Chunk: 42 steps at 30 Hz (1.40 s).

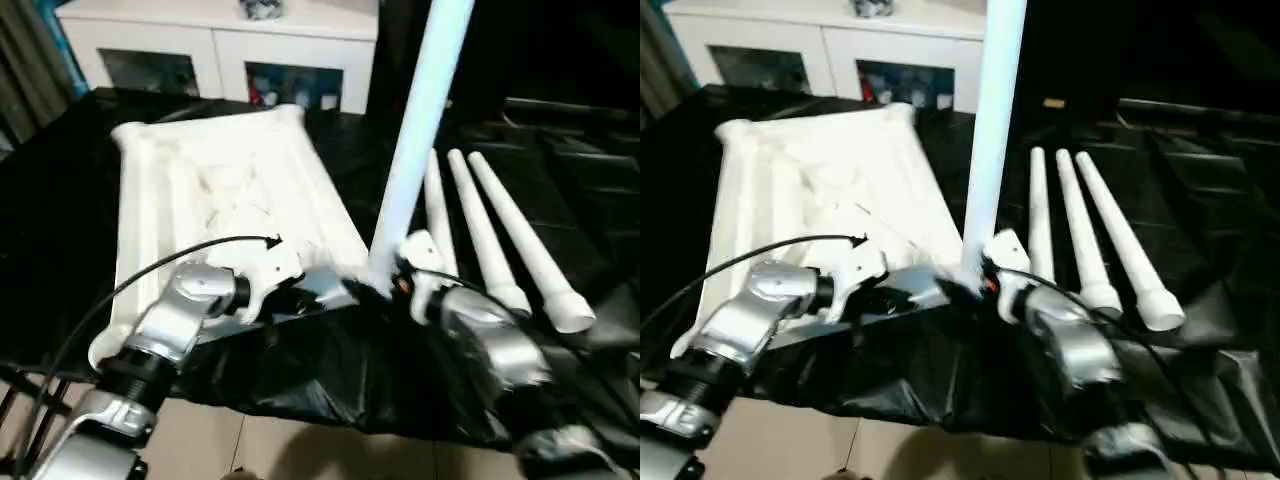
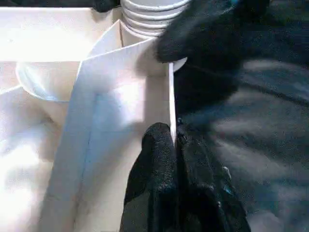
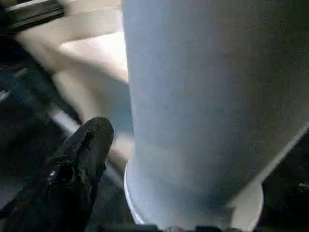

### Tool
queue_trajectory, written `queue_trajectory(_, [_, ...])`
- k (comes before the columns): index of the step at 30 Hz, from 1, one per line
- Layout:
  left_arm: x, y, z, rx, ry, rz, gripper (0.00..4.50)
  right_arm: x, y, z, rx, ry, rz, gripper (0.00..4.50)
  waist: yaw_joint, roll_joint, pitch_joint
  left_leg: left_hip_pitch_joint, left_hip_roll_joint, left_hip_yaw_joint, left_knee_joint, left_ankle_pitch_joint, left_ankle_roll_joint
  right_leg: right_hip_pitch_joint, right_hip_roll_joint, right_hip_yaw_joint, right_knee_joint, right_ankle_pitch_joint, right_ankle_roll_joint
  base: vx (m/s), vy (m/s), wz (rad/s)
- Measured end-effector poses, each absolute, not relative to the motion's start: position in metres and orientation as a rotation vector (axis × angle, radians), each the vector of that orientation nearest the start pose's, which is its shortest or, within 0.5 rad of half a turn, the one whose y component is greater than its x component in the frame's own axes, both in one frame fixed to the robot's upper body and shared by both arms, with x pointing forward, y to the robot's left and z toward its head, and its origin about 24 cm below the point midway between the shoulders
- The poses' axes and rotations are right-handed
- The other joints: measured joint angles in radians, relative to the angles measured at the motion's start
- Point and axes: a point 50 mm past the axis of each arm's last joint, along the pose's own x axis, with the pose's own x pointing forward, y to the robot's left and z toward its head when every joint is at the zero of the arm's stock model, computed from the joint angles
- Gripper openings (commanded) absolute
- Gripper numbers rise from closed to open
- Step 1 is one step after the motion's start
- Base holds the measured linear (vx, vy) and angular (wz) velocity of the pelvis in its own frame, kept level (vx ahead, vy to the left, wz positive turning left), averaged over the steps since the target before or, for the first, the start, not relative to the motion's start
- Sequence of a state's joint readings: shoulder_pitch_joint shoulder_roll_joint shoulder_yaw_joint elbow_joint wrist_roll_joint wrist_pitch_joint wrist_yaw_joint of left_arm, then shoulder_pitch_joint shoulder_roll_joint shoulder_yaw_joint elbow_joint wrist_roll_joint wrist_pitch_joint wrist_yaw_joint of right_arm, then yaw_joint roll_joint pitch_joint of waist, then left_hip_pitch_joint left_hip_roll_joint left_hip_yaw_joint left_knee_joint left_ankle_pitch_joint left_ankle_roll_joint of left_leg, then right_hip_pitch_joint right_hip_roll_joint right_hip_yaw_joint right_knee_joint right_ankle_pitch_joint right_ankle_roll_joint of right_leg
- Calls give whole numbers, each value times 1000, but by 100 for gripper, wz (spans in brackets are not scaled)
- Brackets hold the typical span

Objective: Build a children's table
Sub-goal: Rotate leg to tighten

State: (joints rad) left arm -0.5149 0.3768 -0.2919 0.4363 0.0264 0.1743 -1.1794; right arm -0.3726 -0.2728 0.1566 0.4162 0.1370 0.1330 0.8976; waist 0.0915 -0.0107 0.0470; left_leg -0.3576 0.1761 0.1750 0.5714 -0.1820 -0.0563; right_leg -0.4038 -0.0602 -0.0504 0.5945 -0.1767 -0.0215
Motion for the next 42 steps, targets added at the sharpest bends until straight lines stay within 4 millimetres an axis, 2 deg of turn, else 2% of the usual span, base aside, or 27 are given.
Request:
queue_trajectory(4, [300, 132, 52, 415, 457, -1401, 0, 284, -139, 37, -116, 327, 1150, 406, 6, -2, 1, 0, 0, 0, 2, -1, -2, 1, 0, 0, 1, 0, 0, 0, 0, 0])
queue_trajectory(8, [297, 136, 52, 418, 474, -1452, 0, 277, -141, 39, -117, 354, 1232, 362, 6, -2, 1, 1, 1, 0, 2, -1, -2, 2, 0, 1, 1, 0, 1, 0, 0, 0])
queue_trajectory(12, [296, 137, 53, 420, 474, -1474, 0, 276, -143, 40, -122, 362, 1251, 347, 8, -2, 1, 0, 1, 0, 2, -1, -2, 1, 0, 1, 1, -1, 1, 0, 0, 0])
queue_trajectory(13, [296, 137, 53, 420, 473, -1475, 0, 276, -143, 40, -122, 363, 1251, 326, 8, -2, 1, -1, 1, 0, 2, -1, -2, 1, 0, 1, 1, -1, 1, 0, 0, 0])
queue_trajectory(17, [296, 137, 52, 416, 473, -1476, 0, 276, -143, 40, -120, 362, 1240, 316, 9, -2, 1, -1, 1, 0, 2, -1, -2, 1, 0, 0, 1, -1, 1, 0, 0, 0])
queue_trajectory(18, [296, 137, 52, 415, 474, -1473, 0, 276, -142, 39, -111, 364, 1230, 292, 8, -2, 1, -1, 1, 0, 2, -1, -2, 1, 0, 0, 1, 0, 1, 0, 0, 0])
queue_trajectory(20, [297, 139, 52, 411, 475, -1454, 0, 278, -139, 38, -92, 357, 1193, 285, 5, -2, 1, 0, 1, 0, 2, -1, -2, 1, 0, 1, 2, 0, 1, 0, 0, 0])
queue_trajectory(23, [305, 137, 50, 405, 477, -1344, 0, 290, -130, 33, -69, 332, 1017, 273, -6, -4, 1, 5, 1, 0, 2, 0, -4, 4, 0, 1, 2, -3, 5, 0, 0, 0])
queue_trajectory(30, [317, 112, 47, 344, 475, -1151, 0, 318, -119, 28, 20, 316, 653, 271, -23, -6, 1, 8, 0, 0, 3, 1, -4, 5, 0, 1, 2, -3, 6, 0, 0, 0])
queue_trajectory(33, [320, 97, 45, 312, 471, -1070, 0, 330, -114, 28, 38, 315, 505, 271, -29, -1, -2, 8, 0, 0, 3, 1, -4, 6, 0, 3, 1, -3, 5, 0, 0, 0])
queue_trajectory(38, [321, 93, 45, 311, 464, -1048, 0, 334, -112, 29, 32, 299, 464, 271, -29, 1, -3, 7, -1, 0, 0, 0, -4, 6, 0, 3, 1, -1, 2, 0, 0, 0])
queue_trajectory(39, [321, 93, 45, 312, 464, -1048, 0, 334, -112, 28, 33, 296, 464, 326, -28, 1, -3, 7, -1, 0, 0, 0, -4, 6, 0, 3, 1, 0, 1, 0, 0, 0])
queue_trajectory(42, [321, 93, 45, 316, 460, -1053, 0, 334, -111, 28, 37, 293, 475, 343, -29, 1, -3, 7, -1, 0, 0, 0, -4, 5, 0, 3, 1, 0, 1, 0, 0, 0])
